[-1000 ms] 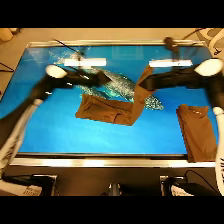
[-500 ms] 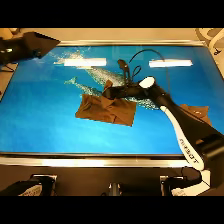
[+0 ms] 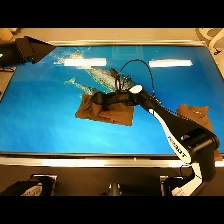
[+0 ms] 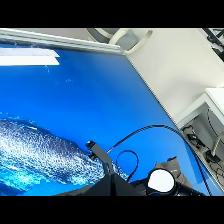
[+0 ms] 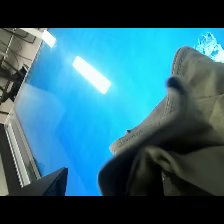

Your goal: Fold the shirts.

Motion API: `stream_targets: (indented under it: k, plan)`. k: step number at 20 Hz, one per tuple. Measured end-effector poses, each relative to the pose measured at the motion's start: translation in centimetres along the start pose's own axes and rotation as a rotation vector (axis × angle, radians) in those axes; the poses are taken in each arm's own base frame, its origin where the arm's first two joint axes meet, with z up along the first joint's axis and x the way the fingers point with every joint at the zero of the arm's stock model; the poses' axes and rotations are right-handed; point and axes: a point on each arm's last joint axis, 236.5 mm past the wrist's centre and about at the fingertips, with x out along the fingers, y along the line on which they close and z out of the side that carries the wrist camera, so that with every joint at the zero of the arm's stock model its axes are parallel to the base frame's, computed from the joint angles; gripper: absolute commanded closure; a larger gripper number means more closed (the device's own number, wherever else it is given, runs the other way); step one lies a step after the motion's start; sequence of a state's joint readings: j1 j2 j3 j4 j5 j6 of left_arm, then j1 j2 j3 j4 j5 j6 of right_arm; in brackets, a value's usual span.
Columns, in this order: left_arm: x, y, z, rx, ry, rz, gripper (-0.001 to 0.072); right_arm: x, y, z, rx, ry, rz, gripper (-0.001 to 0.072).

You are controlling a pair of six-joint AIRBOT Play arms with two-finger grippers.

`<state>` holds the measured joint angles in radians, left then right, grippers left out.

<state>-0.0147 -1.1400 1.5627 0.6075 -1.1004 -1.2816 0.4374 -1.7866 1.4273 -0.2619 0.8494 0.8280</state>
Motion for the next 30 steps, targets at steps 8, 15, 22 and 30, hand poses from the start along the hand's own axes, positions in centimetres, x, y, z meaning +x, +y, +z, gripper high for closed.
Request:
stream_targets:
  k: [8,15,22,30]
  plan:
    - [0.0,1.1,-0.6,0.018,0.023,0.042,0.0683,-10.7,-6.3,-0.1,-0.082,0.139,-0.154,0.0086]
    - [0.0,1.3,-0.7,0.023,0.027,0.049,0.0683,-17.3,-14.2,-7.7,0.130,0.397,-0.394,0.0160]
    - [0.0,1.3,-0.7,0.023,0.028,0.050,0.0683,-12.5,-15.4,-9.8,0.250,0.383,-0.345,0.0333]
    - [0.0,1.3,-0.7,0.023,0.029,0.050,0.0683,-11.3,-13.1,-3.6,0.220,0.150,-0.176,0.0689]
